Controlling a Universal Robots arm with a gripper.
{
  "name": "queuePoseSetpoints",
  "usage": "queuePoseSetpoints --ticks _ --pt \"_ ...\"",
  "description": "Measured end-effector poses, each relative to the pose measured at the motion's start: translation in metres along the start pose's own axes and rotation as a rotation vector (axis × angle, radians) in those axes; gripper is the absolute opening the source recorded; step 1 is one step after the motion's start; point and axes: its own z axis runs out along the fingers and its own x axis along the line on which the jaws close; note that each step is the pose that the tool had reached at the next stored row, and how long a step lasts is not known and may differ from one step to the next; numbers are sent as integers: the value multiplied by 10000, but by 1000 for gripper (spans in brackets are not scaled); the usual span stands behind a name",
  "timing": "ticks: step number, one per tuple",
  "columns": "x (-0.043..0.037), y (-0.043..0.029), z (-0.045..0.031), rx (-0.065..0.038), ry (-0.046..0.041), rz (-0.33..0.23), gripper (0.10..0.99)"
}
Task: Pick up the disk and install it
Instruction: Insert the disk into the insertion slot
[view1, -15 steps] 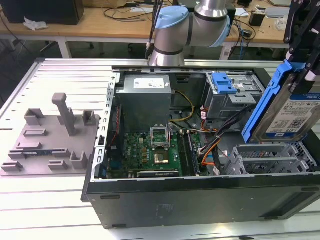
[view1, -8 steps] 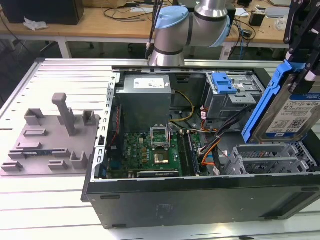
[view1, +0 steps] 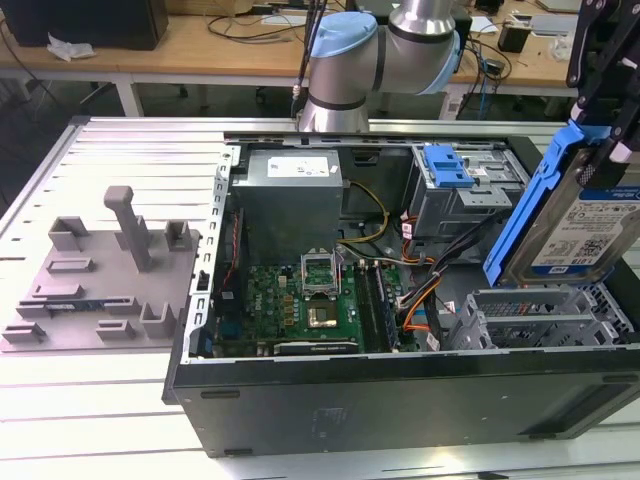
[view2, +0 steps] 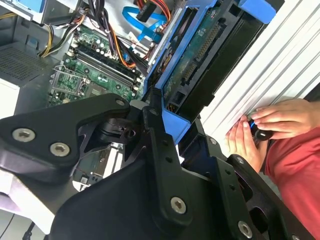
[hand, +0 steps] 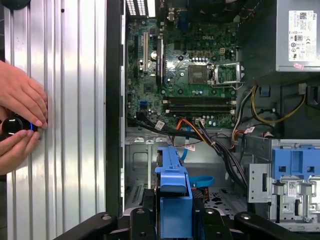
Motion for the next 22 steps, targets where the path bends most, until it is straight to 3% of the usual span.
queuePoseSetpoints --ticks 22 --pt "7 2 68 3 1 -123 365"
